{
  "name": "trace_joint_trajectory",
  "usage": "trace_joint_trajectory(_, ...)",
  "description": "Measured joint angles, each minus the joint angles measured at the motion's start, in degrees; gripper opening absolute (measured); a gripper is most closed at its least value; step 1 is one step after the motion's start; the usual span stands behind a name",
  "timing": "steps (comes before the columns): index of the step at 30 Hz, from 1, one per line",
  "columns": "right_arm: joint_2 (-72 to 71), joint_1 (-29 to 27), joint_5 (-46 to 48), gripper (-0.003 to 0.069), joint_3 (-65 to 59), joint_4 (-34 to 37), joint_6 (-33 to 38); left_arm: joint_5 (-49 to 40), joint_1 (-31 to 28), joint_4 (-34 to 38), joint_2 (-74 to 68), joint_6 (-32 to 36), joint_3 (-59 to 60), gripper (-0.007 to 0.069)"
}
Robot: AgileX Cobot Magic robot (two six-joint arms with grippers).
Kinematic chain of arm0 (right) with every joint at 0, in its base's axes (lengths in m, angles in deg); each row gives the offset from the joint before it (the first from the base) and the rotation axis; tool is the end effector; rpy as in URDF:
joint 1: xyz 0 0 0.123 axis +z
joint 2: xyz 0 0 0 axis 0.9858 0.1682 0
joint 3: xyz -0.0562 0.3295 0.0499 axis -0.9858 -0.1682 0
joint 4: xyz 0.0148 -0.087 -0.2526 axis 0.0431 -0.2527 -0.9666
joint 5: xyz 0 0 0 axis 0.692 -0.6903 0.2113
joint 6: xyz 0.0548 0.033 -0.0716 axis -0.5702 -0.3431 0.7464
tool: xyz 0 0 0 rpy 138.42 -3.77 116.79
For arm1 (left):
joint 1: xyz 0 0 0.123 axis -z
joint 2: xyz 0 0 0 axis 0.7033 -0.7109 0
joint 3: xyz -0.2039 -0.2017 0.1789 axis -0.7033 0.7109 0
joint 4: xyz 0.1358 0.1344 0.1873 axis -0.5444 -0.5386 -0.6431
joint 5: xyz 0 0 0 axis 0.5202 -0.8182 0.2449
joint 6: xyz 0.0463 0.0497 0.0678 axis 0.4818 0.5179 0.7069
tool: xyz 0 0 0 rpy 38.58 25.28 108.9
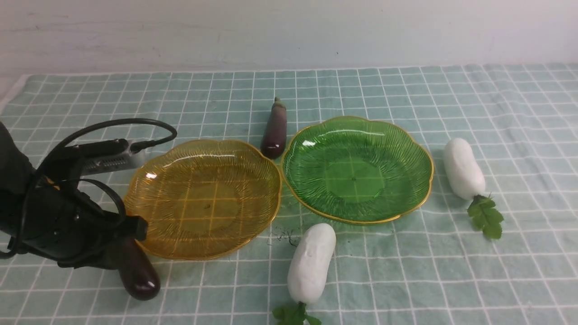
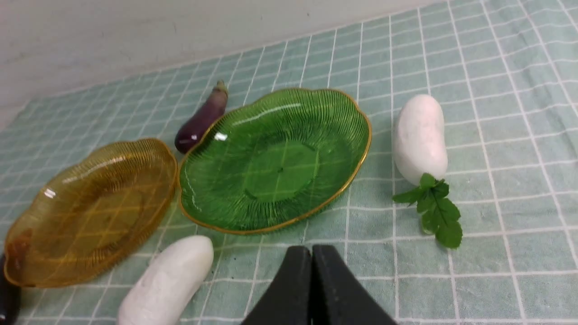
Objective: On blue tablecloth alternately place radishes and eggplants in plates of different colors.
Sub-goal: 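Pick up the eggplant and place it in the yellow plate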
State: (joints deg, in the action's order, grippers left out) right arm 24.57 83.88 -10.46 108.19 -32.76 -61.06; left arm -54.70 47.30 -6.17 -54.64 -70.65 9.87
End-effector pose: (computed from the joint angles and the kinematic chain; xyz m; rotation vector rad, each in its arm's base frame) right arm 0.0586 0.0267 0.3238 0.0268 2.0645 0.4327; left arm 0.2574 -0.0275 0.2779 -0.0429 2.8503 -0.2655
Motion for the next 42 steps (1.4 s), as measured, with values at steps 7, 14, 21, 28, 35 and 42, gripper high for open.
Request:
trace_joint_trajectory(7,5.6,0.0,0.2,-0.0014,0.1,6.8,7.5,3.7,0.0,0.0,-5.5,-1.8,-0.1,0.0291)
trace_joint_trajectory(14,6.1,0.0,0.2,-0.0014,0.2,9.7,10.7,4.8,0.0,0.0,-10.8,-1.8,-0.2,0.0559)
trace_joint_trajectory(21,6.1,0.0,0.2,-0.0014,0.2,10.1,10.9,6.6,0.0,0.0,-15.7,-1.8,-0.4,0.0589)
trace_joint_trajectory(28,6.1,0.0,0.1,-0.0014,0.2,10.1,10.9,7.7,0.0,-0.3,-17.5,-2.5,-0.4,0.0412)
trace_joint_trajectory(35,6.1,0.0,0.1,-0.0014,0.2,10.1,10.9,2.0,0.0,-8.6,-16.7,-12.1,-0.6,0.0405)
trace_joint_trajectory(42,6.1,0.0,0.0,-0.0014,0.2,10.1,10.9,-6.2,0.1,-23.2,-6.9,-21.7,-3.5,0.0404)
